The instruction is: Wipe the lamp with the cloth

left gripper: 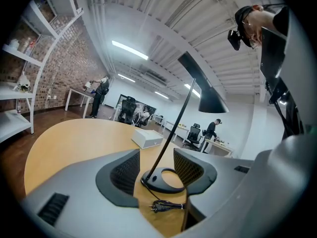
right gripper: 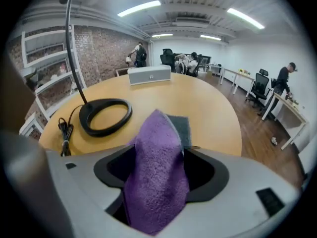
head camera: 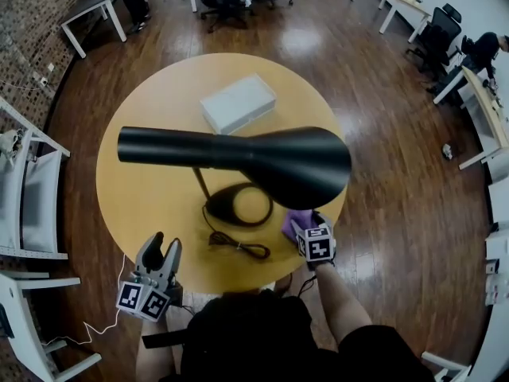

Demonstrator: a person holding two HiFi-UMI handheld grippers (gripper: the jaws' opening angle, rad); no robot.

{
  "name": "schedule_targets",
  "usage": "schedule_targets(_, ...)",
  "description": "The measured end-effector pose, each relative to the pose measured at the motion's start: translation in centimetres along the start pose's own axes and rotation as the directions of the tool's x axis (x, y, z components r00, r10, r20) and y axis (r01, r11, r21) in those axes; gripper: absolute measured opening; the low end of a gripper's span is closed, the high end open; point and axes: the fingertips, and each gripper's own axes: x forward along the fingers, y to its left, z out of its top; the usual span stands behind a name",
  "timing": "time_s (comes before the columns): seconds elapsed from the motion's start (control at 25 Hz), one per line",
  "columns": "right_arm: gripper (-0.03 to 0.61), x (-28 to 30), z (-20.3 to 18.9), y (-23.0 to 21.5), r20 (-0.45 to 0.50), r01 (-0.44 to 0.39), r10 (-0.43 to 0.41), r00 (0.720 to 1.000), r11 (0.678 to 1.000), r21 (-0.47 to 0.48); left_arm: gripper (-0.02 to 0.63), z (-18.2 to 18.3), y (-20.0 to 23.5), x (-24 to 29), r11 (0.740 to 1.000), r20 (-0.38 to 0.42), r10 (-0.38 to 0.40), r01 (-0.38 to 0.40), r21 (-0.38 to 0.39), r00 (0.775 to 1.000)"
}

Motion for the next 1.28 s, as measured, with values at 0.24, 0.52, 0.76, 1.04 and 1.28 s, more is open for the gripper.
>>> schedule_targets(0.24, 0.226, 1.0, 0.3, 0.8, 0.008, -0.001, 0.001, 1.000, 1.000, -0.016, 0.209, 0.7, 0.2, 0.5, 1.000, 0.029, 0.012, -0.012, -0.007, 1.000)
schedule_targets(0.52, 0.100, 0.8, -0.7, 2.5, -0.168, -0.214, 0.207, 0.964, 0.977, -0.022, 0.209, 0.7, -1.4, 1.6, 0.999, 0.044, -0.044, 0.044, 0.001, 0.998)
schedule_targets(0.76, 0.094, -5.5, 1.6, 4.6, 0.044, -0.289, 0.293, 0.955, 0.954, -0.080, 0.209, 1.8, -2.2, 1.8, 0.996, 0.095, -0.086, 0.087, -0.004, 0.992)
schedule_targets(1.04, 0.095, -16.9, 8.6, 10.8, 0.332, -0.433, 0.504, 0.797, 0.861, -0.267, 0.208, 2.6, -0.3, 0.1, 0.996, 0.147, -0.083, 0.088, -0.026, 0.986)
schedule_targets(1.28, 0.095, -28.1, 18.6, 21.3, 0.466, -0.421, 0.706, 0.533, 0.699, -0.578, 0.187, 5.5, 0.6, -2.0, 0.989, 0.260, -0.092, 0.118, -0.089, 0.961)
